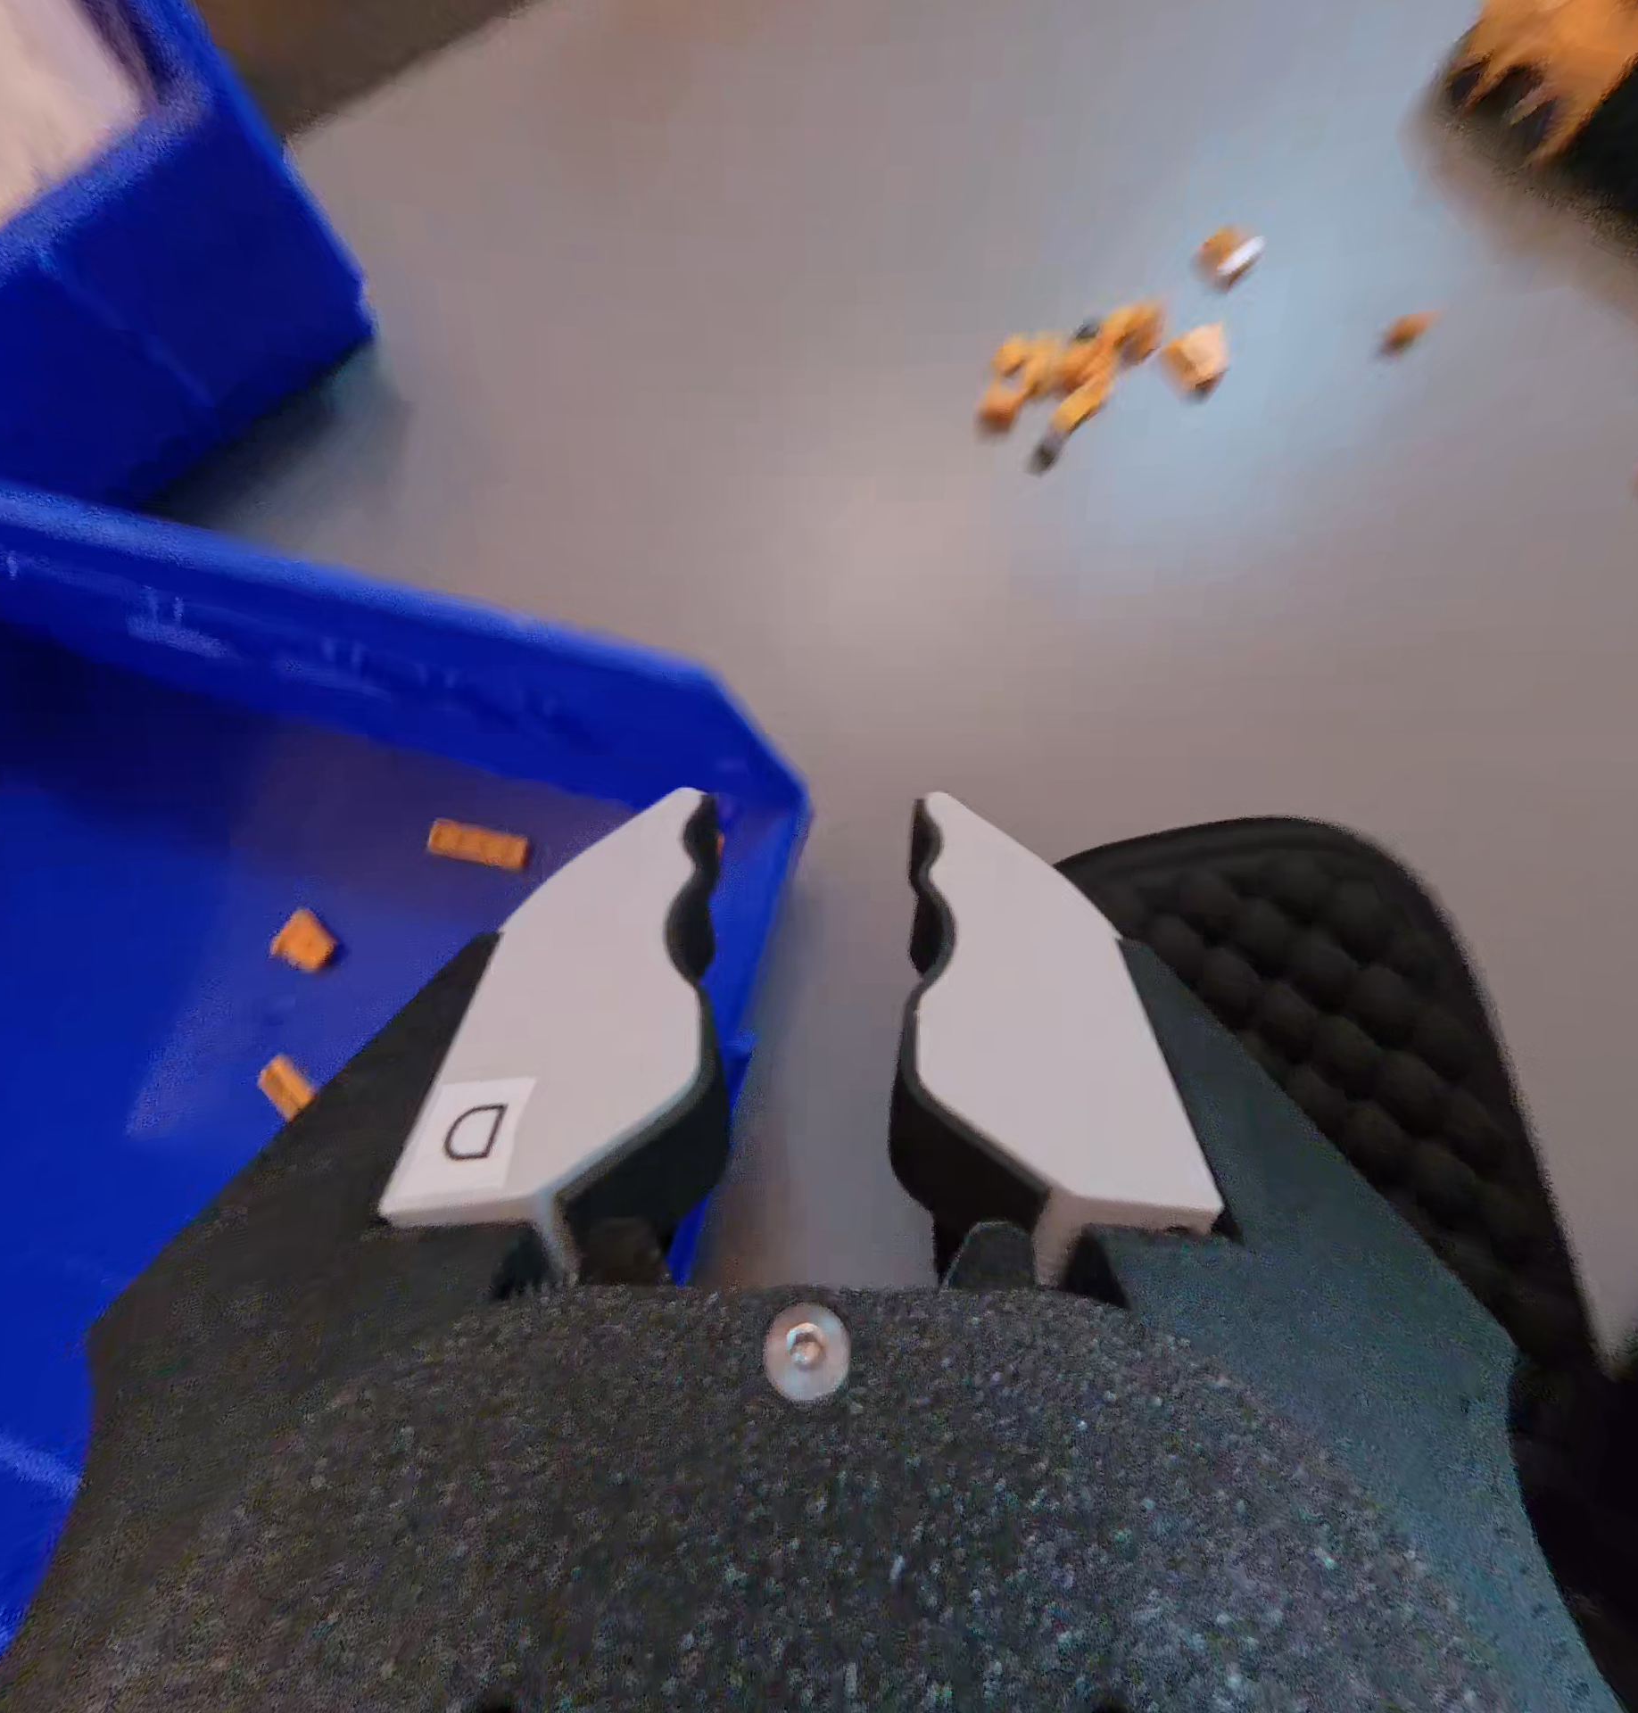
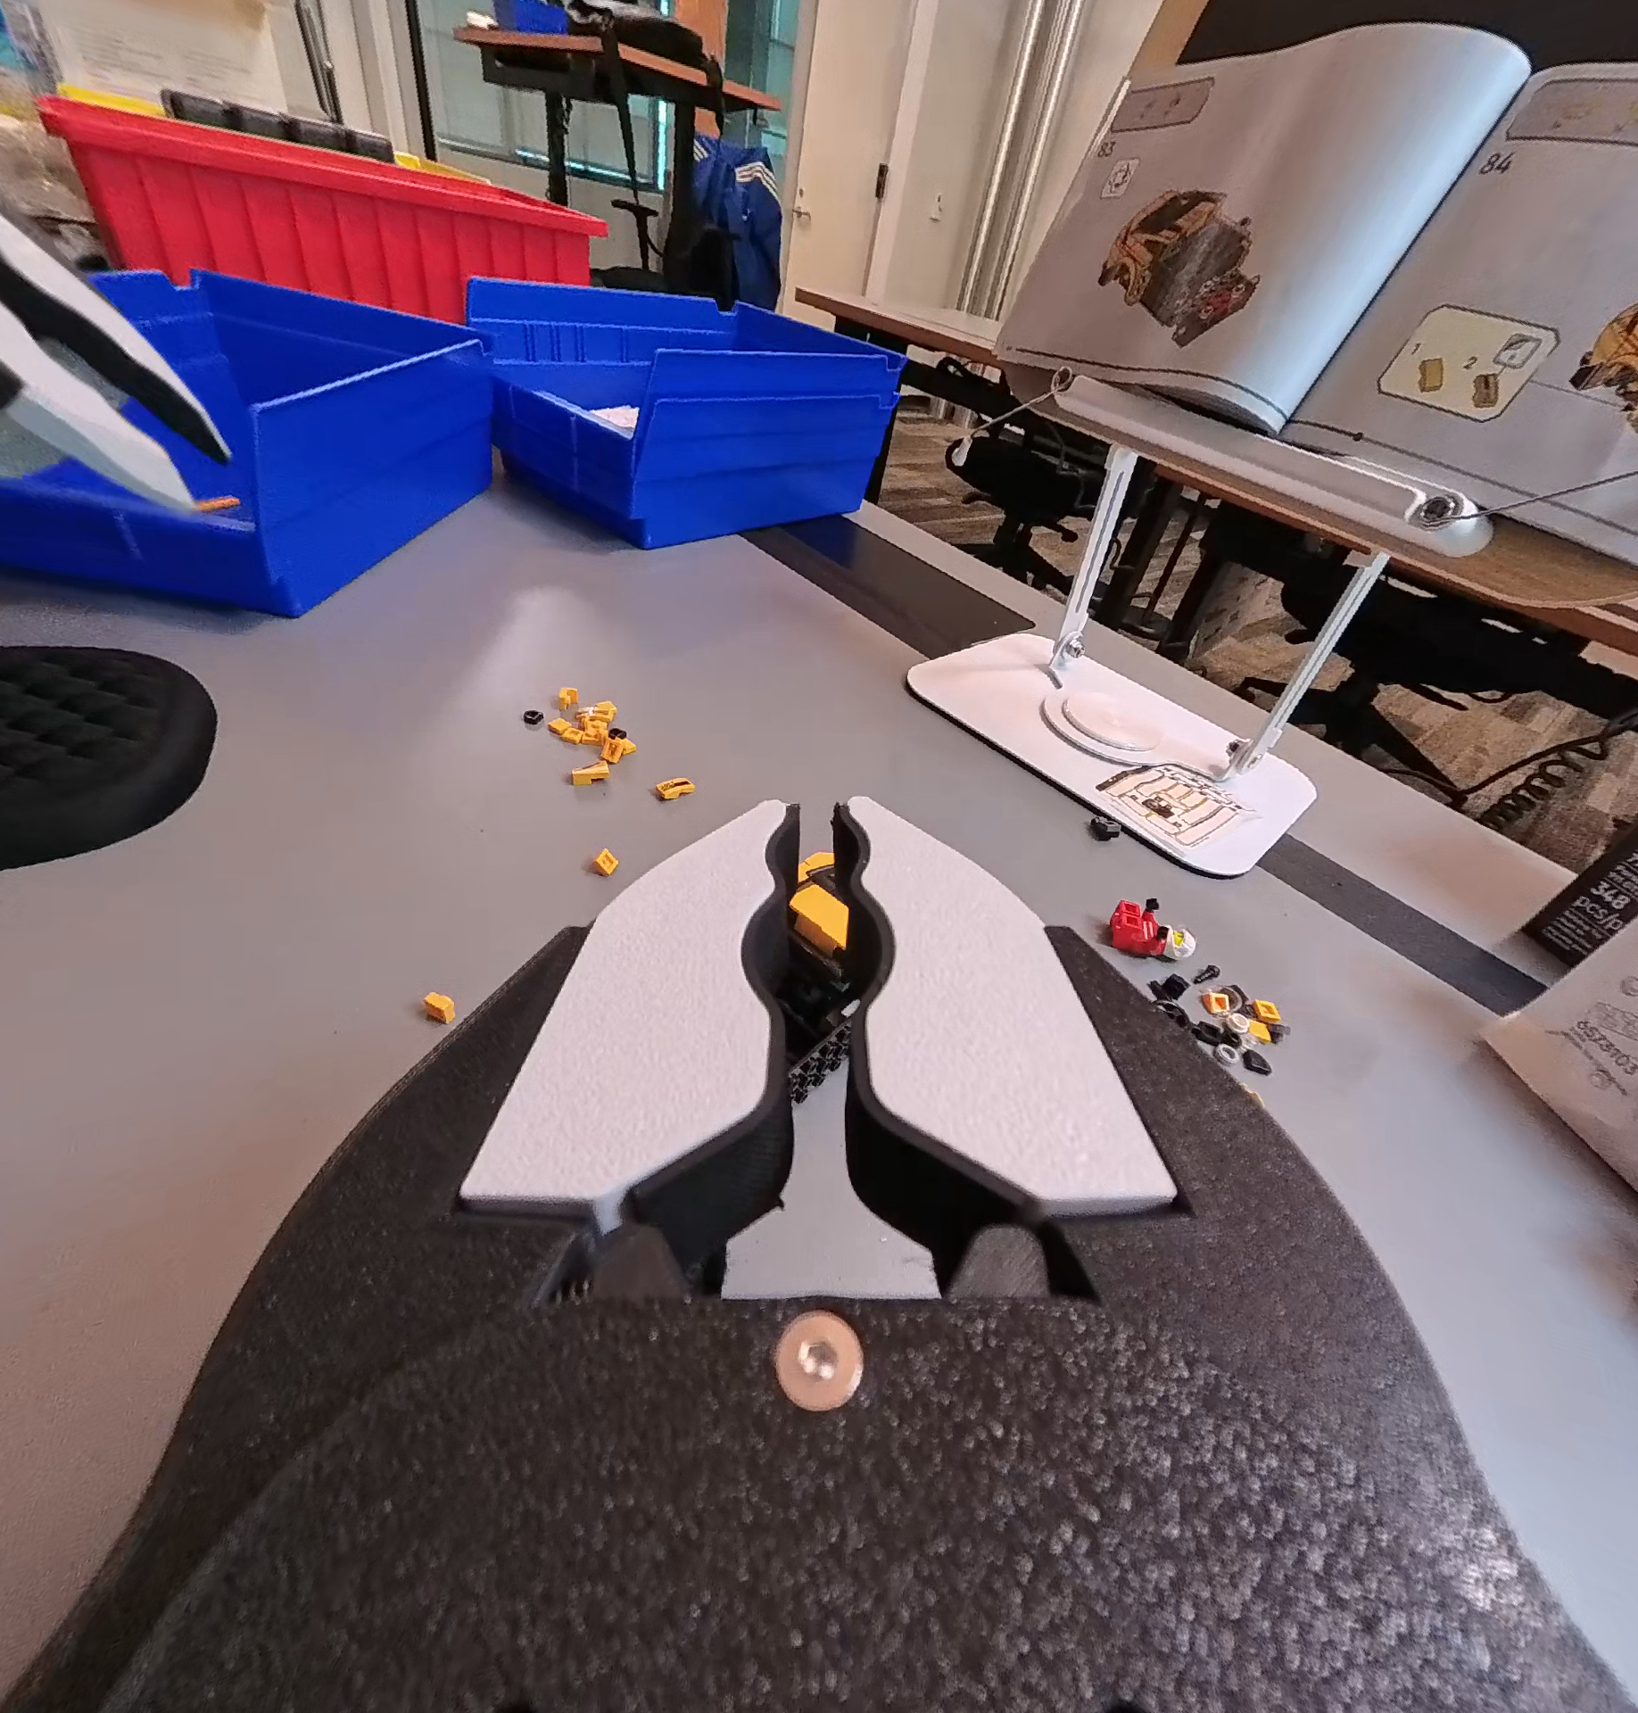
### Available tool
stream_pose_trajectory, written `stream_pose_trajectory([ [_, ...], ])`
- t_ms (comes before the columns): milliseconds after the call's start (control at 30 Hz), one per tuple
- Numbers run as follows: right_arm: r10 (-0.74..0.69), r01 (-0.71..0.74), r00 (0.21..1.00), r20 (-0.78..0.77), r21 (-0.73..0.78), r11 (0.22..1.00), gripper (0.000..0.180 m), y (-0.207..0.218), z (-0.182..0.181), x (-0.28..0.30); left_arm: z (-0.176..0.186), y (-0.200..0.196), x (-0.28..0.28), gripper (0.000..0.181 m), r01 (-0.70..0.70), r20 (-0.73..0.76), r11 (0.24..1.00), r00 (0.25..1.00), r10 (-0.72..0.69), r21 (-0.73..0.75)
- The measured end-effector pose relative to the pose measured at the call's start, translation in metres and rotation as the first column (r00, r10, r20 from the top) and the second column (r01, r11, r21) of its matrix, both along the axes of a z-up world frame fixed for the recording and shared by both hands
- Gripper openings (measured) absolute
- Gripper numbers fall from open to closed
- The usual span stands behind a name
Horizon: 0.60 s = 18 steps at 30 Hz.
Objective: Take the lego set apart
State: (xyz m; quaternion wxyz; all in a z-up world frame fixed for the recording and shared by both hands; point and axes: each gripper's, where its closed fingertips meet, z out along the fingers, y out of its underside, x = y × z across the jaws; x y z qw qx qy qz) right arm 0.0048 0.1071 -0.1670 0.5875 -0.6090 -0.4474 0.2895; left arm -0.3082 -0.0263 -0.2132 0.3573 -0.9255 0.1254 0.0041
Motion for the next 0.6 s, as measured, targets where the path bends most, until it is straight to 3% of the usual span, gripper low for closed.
stream_pose_trajectory([
  [67, -0.003, 0.003, 1.000, 0.001, -0.003, 1.000, 0.006, 0.001, -0.001, 0.001, 0.022, 0.006, 0.035, 0.024, 0.115, 0.068, 0.989, 0.990, -0.122, 0.096],
  [133, -0.003, 0.003, 1.000, 0.000, -0.007, 1.000, 0.006, 0.001, -0.001, 0.001, 0.027, 0.013, 0.081, 0.023, 0.238, 0.155, 0.963, 0.954, -0.256, 0.128],
  [333, -0.037, 0.037, 0.999, -0.006, 0.004, 0.999, 0.006, 0.006, 0.001, 0.007, -0.032, 0.041, 0.193, 0.029, 0.511, 0.198, 0.860, 0.842, -0.501, 0.005],
  [500, -0.057, 0.057, 0.998, -0.028, -0.017, 0.998, 0.006, 0.012, 0.004, 0.013, -0.060, 0.087, 0.180, 0.035, 0.408, -0.030, 0.912, 0.912, -0.409, -0.047],
  [600, -0.055, 0.055, 0.998, -0.035, -0.016, 0.998, 0.006, 0.011, 0.006, 0.014, -0.069, 0.105, 0.163, 0.039, 0.313, -0.011, 0.948, 0.949, -0.314, -0.053],
])
